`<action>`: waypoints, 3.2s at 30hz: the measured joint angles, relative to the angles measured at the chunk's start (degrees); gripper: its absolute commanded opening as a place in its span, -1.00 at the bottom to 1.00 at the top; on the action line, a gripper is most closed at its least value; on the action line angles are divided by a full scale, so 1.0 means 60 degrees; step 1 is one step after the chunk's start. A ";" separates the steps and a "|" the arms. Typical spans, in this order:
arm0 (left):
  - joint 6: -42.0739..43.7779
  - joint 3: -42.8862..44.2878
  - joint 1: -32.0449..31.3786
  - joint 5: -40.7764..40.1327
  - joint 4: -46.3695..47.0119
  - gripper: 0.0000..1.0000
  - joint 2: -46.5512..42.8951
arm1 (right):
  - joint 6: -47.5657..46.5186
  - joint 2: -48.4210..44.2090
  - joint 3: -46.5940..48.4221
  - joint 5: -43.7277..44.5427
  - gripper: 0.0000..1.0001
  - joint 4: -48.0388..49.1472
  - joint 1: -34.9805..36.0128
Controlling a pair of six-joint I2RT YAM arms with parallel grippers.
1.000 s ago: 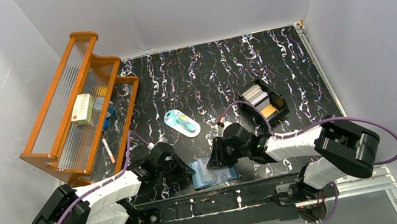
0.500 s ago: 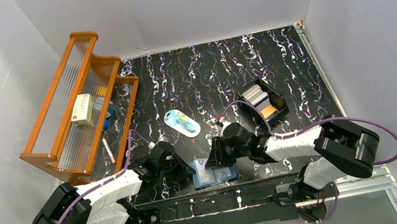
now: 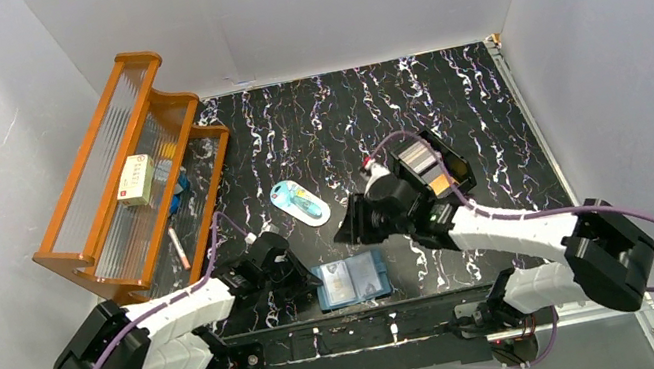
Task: Put the credit cards into the card holder
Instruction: Insert the credit card into the card holder, then pick up the credit card from the storage box.
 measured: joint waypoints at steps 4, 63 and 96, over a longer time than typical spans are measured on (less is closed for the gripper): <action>0.0066 0.0000 0.0000 -0.0029 -0.0102 -1.00 -0.0076 | -0.0080 -0.0204 0.0914 0.0954 -0.02 -0.1155 -0.0940; 0.0714 0.0481 0.0000 -0.0018 -0.0495 -1.00 0.0208 | 0.2076 0.3279 0.3435 0.3213 -0.04 -0.3650 -0.6874; 0.0750 0.0484 0.0000 -0.0018 -0.0499 -1.00 0.0240 | 0.2266 0.2109 0.2579 0.3544 -1.00 -0.3534 -0.6925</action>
